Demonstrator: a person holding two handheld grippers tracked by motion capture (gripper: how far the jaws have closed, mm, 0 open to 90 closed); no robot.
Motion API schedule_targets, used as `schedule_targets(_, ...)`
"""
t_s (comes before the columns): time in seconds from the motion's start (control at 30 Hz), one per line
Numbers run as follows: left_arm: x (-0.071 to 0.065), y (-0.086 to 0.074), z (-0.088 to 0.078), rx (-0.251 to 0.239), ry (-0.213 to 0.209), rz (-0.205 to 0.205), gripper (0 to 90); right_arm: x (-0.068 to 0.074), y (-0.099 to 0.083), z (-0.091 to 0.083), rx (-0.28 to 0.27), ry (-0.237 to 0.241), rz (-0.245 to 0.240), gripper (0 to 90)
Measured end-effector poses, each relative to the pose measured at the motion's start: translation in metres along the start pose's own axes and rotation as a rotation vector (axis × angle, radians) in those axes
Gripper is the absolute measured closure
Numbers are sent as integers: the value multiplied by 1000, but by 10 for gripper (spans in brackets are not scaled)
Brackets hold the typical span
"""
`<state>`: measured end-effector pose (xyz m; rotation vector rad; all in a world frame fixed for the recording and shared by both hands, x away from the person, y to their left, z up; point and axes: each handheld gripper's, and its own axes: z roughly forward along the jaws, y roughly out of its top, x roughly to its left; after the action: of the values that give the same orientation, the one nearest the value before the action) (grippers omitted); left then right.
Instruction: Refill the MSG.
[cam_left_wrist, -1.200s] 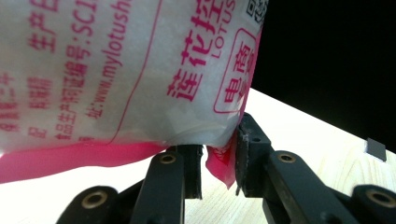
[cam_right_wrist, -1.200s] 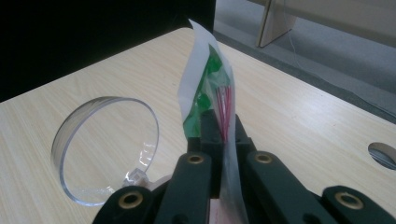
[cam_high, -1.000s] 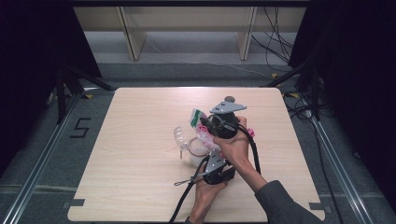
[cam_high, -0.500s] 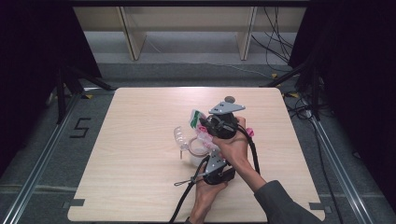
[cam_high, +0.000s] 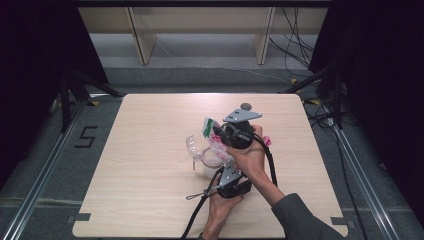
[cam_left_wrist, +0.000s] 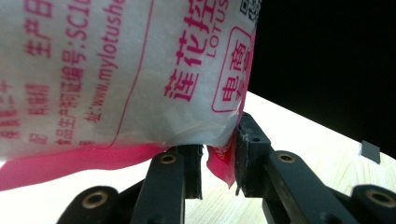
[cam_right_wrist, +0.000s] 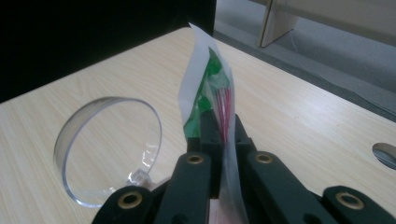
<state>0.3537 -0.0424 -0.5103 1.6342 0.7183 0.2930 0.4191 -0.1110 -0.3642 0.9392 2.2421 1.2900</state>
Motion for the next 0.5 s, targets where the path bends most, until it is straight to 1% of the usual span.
schedule_targets(0.07, 0, -1, 0, 4, -2, -6, 743, 1, -1, 2, -4, -3, -6, 900)
schedule_targets(0.1, 0, -1, 1, 8, -1, -3, 743, 1, -1, 2, 13, -7, -8, 900)
schedule_targets(0.13, 0, -1, 1, 0, -6, -5, 743, 0, -2, 3, 16, -5, -18, 900)
schedule_targets(0.17, 0, 0, 1, -2, -5, -5, 743, 1, -1, 2, 20, -8, 0, 900)
schedule_targets(0.23, 0, 0, 0, 1, -2, -2, 744, 0, -1, 4, -6, -6, -3, 900)
schedule_targets(0.27, 0, 0, 0, 2, -2, -3, 744, -1, 0, 2, 6, 0, -2, 900)
schedule_targets(0.3, 0, 0, 0, 2, -5, -4, 744, -1, -1, 2, 5, -2, 5, 900)
schedule_targets(0.33, 0, 0, 0, 0, -8, -4, 744, -2, -1, 3, 5, -4, -5, 900)
schedule_targets(0.37, -1, 0, 1, 1, -7, -2, 744, 0, -1, 4, 11, -11, 7, 900)
schedule_targets(0.4, -1, 0, 1, -2, -8, -3, 744, -1, -1, 4, 17, -14, 4, 900)
schedule_targets(0.43, -1, 0, 1, -5, -9, -5, 744, -2, -1, 4, 20, -6, 8, 900)
schedule_targets(0.47, -1, 0, 0, -6, -11, -7, 745, -2, -1, 3, 13, -5, 19, 900)
schedule_targets(0.5, -1, 0, 0, -1, -11, -5, 745, -2, -1, 3, 11, -1, 12, 900)
